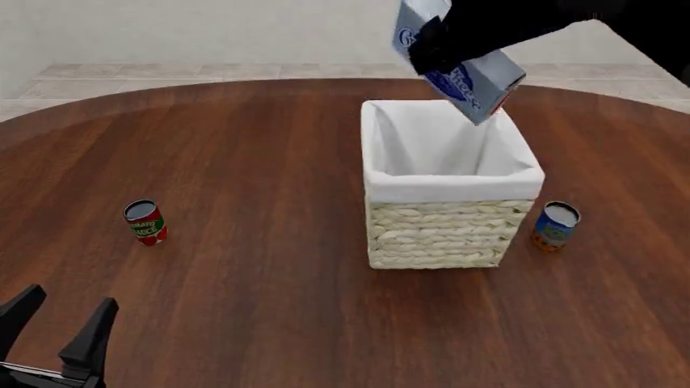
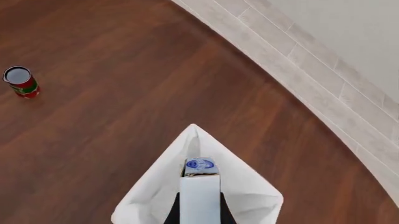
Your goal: Pick up the cream cheese box, and put it in the basket.
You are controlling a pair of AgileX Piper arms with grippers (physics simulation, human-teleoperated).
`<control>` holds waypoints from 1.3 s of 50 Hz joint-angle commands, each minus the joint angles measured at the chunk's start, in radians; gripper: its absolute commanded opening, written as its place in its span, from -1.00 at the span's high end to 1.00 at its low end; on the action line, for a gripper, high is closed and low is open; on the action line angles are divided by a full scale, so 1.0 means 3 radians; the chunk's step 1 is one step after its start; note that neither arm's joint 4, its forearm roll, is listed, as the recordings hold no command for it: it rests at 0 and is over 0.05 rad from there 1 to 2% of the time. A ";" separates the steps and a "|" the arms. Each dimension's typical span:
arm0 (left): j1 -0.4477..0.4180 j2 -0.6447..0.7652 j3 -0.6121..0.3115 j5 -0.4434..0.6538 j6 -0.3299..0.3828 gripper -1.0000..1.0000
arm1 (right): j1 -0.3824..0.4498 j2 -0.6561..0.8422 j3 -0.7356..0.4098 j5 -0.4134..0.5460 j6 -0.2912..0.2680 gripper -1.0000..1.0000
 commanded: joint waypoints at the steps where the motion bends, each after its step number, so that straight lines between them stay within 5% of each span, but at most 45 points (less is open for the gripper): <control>1: 0.0003 0.0026 0.0000 -0.0014 0.0017 -1.00 | -0.0222 -0.0113 0.0615 -0.0288 -0.0059 1.00; 21: 0.0019 0.0036 0.0000 -0.0019 0.0038 -1.00 | -0.0195 0.0094 0.0733 -0.0398 -0.0383 1.00; 40: 0.0019 0.0050 0.0000 -0.0027 0.0058 -1.00 | -0.0093 0.0366 0.0456 -0.0275 -0.0563 1.00; 43: 0.0019 0.0054 0.0000 -0.0030 0.0053 -1.00 | -0.0185 0.0387 0.0540 -0.0367 -0.0767 1.00; 65: 0.0000 0.0063 0.0000 -0.0036 0.0068 -1.00 | -0.0196 0.0487 0.0569 -0.0439 -0.0972 1.00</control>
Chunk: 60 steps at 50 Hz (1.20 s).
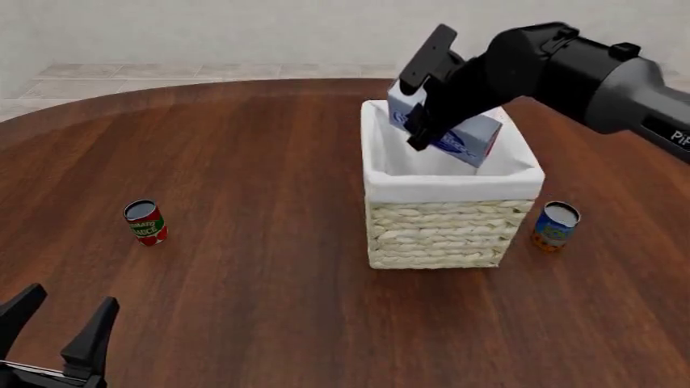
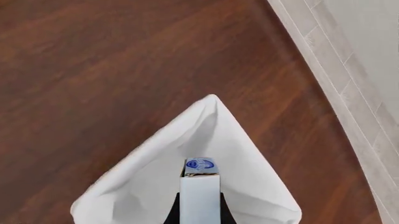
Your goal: Pick up the cream cheese box, and put it in the basket.
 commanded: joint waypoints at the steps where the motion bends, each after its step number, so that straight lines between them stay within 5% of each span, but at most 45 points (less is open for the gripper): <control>1: -0.0007 0.0010 0.0000 -0.0007 0.0002 -1.00 | -0.0055 0.0060 -0.0013 -0.0060 -0.0076 1.00; 33: -0.0032 0.0061 0.0000 -0.0041 0.0011 -1.00 | -0.0030 0.0124 0.0020 -0.0089 0.0064 1.00; 34: -0.0033 0.0057 0.0000 -0.0039 0.0013 -1.00 | -0.0033 0.0125 0.0023 -0.0095 0.0065 -1.00; 60: -0.0030 0.0058 0.0000 -0.0040 0.0006 -1.00 | -0.0098 0.0060 0.0130 -0.0183 0.0003 -1.00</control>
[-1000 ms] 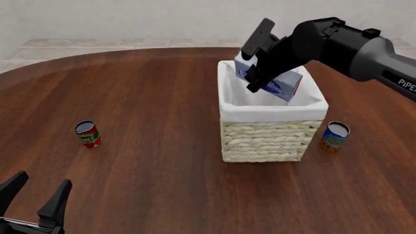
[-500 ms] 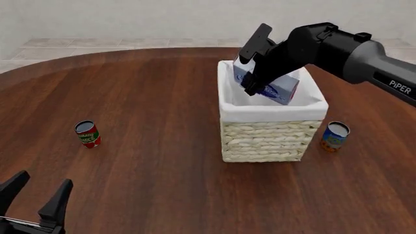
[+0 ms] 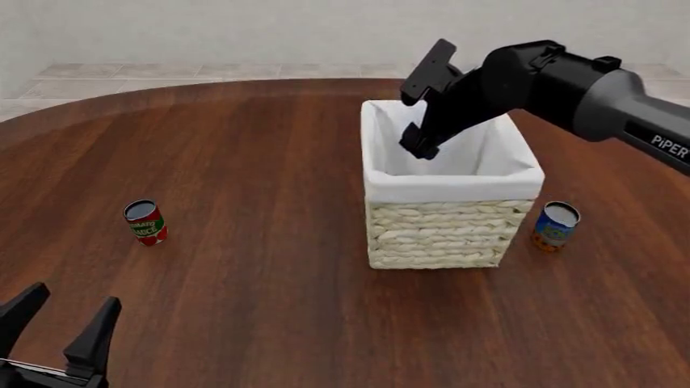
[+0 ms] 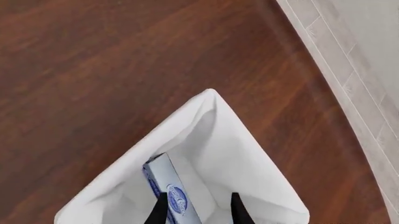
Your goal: Pick up the cream cheese box, and put it in the basket.
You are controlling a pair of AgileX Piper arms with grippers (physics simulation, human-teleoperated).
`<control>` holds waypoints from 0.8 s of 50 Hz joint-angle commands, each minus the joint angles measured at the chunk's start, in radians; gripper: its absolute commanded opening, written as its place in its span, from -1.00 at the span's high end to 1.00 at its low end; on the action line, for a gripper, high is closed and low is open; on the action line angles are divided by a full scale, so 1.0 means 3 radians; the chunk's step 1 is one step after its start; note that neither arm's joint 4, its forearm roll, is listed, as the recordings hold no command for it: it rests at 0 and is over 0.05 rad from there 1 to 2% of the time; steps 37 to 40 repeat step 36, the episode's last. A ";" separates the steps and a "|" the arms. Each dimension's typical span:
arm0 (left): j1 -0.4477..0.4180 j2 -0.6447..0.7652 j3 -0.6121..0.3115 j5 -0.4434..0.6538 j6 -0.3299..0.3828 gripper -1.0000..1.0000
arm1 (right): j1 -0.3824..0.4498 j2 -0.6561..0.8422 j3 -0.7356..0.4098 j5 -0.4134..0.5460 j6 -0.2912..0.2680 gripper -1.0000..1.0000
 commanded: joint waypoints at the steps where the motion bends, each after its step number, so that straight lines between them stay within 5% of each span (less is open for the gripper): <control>1: -0.0001 -0.0001 0.0000 0.0001 0.0000 -1.00 | -0.0023 -0.0073 0.0026 -0.0004 -0.0009 -1.00; 40: -0.0020 -0.0003 0.0000 0.0002 0.0021 -1.00 | 0.0139 -0.1542 0.1191 -0.0531 0.0174 -1.00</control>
